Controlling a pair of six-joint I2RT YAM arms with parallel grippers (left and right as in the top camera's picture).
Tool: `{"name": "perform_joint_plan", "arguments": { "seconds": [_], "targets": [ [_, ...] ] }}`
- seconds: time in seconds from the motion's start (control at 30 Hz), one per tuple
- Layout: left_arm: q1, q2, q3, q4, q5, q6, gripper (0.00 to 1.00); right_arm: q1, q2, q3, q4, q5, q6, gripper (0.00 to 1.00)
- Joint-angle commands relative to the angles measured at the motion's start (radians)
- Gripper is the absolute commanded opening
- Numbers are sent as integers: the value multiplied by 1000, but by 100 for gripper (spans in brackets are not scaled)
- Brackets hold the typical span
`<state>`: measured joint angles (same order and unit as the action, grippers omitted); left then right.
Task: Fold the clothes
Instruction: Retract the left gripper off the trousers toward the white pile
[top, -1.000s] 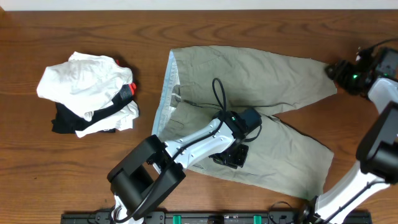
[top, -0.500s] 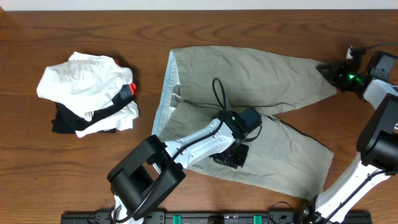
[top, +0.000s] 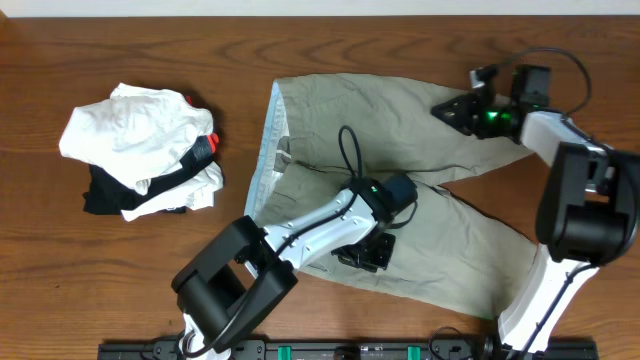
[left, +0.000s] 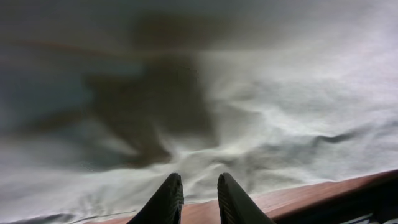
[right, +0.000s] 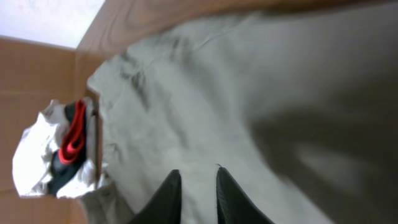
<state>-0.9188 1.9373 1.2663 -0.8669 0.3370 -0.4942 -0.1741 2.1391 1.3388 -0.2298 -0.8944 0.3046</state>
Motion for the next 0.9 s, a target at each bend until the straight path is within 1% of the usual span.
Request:
{"name": "perform_joint_plan", "arguments": {
  "seconds": [0.0,0.07,0.17,0.2,0.33,0.4,0.47,0.7,0.77,0.87],
  "targets": [
    [42,-49,0,-7,-40,3,22,-116,-91,8,4,23,-115,26],
    [63,-98,10,-12,-79,3,22,-169,-126,8,5,51,-165,42],
    [88,-196,23,-24,-136,2,24,-248,-155,8,1,140,-164,48],
    [97,-241,26,-26,-158,2,29,-268,-156,8,-3,149,-164,50],
    [135,-418,26,-26,-256,3,37,-320,-140,8,-55,223,-165,51],
    [162,-509,26,-26,-299,3,41,-324,-127,8,-74,283,-171,54],
    [199,-601,26,-26,-325,3,44,-322,-114,8,-92,328,-189,55],
    [375,-890,26,-43,-330,13,50,-322,-70,8,-129,410,-190,56],
    [422,-952,26,-60,-331,43,50,-322,-60,8,-142,412,-190,55],
    [480,-1022,26,-87,-331,83,51,-309,-45,7,-169,408,-189,48]
  ]
}}
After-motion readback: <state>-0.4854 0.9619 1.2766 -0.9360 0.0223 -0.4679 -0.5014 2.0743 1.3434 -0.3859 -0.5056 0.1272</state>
